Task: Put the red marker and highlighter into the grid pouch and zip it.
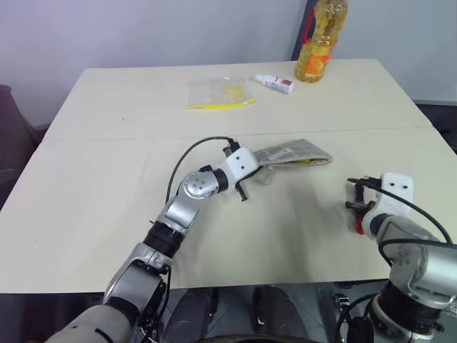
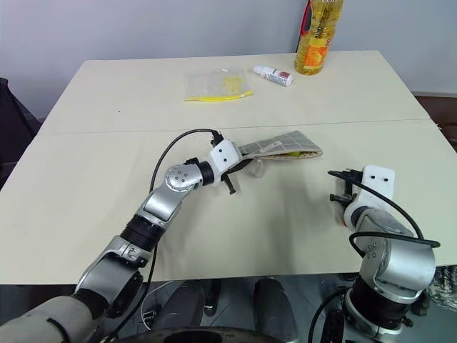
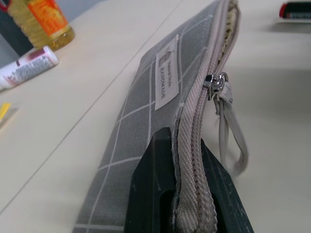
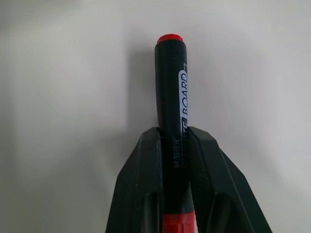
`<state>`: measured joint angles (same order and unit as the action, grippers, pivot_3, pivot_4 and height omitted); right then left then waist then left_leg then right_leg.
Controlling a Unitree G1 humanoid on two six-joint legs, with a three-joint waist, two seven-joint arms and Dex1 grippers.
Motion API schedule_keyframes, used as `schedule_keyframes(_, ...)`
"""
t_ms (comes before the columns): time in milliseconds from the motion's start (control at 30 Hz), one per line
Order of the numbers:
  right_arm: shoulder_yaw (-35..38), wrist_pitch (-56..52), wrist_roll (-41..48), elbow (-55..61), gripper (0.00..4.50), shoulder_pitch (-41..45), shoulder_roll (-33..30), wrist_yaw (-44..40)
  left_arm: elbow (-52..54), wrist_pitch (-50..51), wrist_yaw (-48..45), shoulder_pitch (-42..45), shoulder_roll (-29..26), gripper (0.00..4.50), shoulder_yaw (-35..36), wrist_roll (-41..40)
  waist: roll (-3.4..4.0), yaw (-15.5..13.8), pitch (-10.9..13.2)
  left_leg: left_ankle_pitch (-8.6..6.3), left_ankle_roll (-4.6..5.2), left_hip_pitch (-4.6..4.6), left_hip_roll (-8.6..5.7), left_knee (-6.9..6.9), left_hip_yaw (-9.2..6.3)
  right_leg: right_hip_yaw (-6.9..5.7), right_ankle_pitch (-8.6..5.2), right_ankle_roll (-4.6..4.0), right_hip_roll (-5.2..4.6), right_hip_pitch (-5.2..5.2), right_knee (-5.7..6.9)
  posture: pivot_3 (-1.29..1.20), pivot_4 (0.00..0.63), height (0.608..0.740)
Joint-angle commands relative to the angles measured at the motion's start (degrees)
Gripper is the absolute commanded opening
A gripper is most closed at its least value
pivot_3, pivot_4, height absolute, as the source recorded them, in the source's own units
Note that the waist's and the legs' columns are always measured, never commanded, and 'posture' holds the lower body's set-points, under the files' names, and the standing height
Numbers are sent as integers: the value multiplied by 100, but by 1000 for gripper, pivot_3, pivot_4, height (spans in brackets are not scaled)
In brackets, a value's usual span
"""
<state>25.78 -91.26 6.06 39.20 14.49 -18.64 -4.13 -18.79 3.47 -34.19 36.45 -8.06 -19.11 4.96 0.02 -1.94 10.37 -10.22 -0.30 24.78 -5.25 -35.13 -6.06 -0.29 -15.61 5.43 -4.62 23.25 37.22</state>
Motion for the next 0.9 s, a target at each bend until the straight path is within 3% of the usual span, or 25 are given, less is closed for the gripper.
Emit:
schedule_keyframes(33,-884,1256,181,245,221,-159,-1374,-857,229,87,112,55,-56,0,299,-115,1,6,1,0,0,0,-1,-1,3,0,0,0,-1,0,-1,0,150,740)
schedule_keyframes(133,-1642,2819,111,369,221,-462,-2844,-1851,277,120,27,88,-143,0,389,-199,0,56,5,0,0,0,0,1,6,-5,-4,9,-1,-4,-2,0,150,740)
schedule_keyframes(233,-1788,3677,214,292,221,-522,-3447,-2480,470,186,-171,66,-205,0,436,-350,-9,137,8,0,0,-1,3,2,2,-13,-7,17,0,-11,-3,0,150,740)
schedule_keyframes(400,-2089,4423,25,-18,221,-491,-3859,-2917,743,365,-206,16,-271,0,458,-387,-14,122,11,-1,2,-1,1,-2,1,-11,-5,19,-5,-14,-5,0,150,740)
schedule_keyframes(900,-2621,4923,-332,-550,221,-18,-3783,-3081,1227,509,-366,-279,-530,0,252,-245,-15,117,12,-2,1,-1,2,-2,-1,-6,-5,16,-7,-12,-7,0,150,740)
